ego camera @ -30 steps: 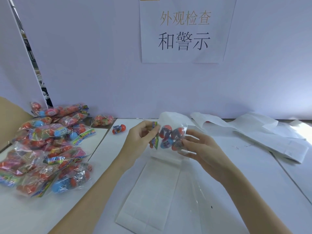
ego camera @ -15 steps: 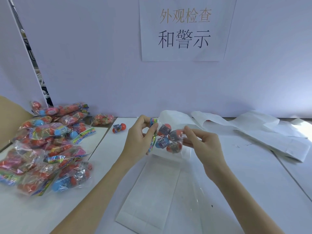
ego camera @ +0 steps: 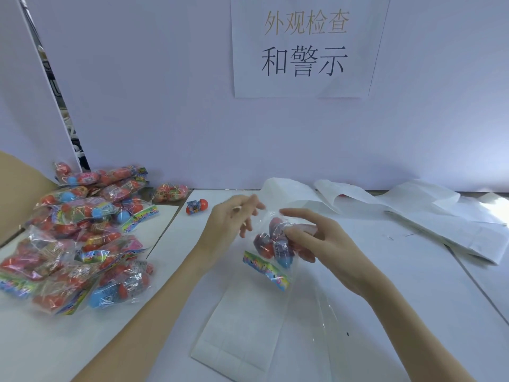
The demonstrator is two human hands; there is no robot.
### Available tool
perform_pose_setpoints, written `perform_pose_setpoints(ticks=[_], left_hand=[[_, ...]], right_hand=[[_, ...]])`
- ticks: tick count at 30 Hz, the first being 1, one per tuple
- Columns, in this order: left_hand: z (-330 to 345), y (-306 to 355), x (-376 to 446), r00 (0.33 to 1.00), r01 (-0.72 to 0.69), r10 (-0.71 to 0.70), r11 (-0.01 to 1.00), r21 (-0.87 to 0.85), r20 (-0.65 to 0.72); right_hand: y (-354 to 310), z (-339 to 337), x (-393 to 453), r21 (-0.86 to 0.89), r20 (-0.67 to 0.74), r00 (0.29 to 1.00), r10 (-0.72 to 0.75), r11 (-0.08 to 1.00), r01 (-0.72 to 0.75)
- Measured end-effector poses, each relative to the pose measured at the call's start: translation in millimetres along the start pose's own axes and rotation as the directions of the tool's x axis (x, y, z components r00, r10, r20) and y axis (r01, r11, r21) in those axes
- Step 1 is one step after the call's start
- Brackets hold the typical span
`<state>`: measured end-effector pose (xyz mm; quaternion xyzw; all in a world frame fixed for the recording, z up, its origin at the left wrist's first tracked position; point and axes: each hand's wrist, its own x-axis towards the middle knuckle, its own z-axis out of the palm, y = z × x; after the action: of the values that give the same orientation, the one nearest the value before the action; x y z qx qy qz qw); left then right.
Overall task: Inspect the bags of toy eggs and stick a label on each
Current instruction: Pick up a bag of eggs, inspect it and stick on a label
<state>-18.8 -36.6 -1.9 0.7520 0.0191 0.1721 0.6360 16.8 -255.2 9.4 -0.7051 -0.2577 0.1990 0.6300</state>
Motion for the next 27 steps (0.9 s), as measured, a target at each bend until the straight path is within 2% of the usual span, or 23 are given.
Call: perform_pose_setpoints(ticks=[2,4,8,11,16,19,23,27], left_hand=[[6,0,-4,0.992,0.004,-0.01,0.999,0.044,0.126],[10,0,-5,0.987,0.031,-0.029,0.999,-0.008,0.157],[6,4,-2,0.989,0.114,-0.087,0.964,-0.24,0.12],[4,6,-2,0.988,0.125,-0.096,0.956,-0.267,0.118],[12,9,-2,0.996,0.088,-0.093,0.939,-0.332,0.001],[17,6,-4,0.996,0.063,-0.082,0.949,-0.308,-0.047],[10,1,3,0.971,0.152,-0.218,0.873,-0.464,-0.093],[1,-3,7,0.973,0.159,-0.208,0.917,-0.365,-0.099]], right_hand=[[0,0,1,0.026,-0.021,1.0,0.008,1.0,-0.007],[0,1,1,0.0,-0.079,0.997,-0.015,1.0,0.015],[3,2,4,0.0,-0.231,0.973,-0.023,1.0,0.023],[5,4,5,-0.015,-0.257,0.965,-0.043,0.999,0.041],[7,14,8,0.04,-0.273,0.96,-0.059,0.997,0.072],[8,17,7,0.025,-0.282,0.956,-0.083,0.995,0.094],[11,13,7,0.084,-0.271,0.962,-0.025,0.995,0.05],[9,5,8,0.121,-0.334,0.942,0.03,0.993,0.012]])
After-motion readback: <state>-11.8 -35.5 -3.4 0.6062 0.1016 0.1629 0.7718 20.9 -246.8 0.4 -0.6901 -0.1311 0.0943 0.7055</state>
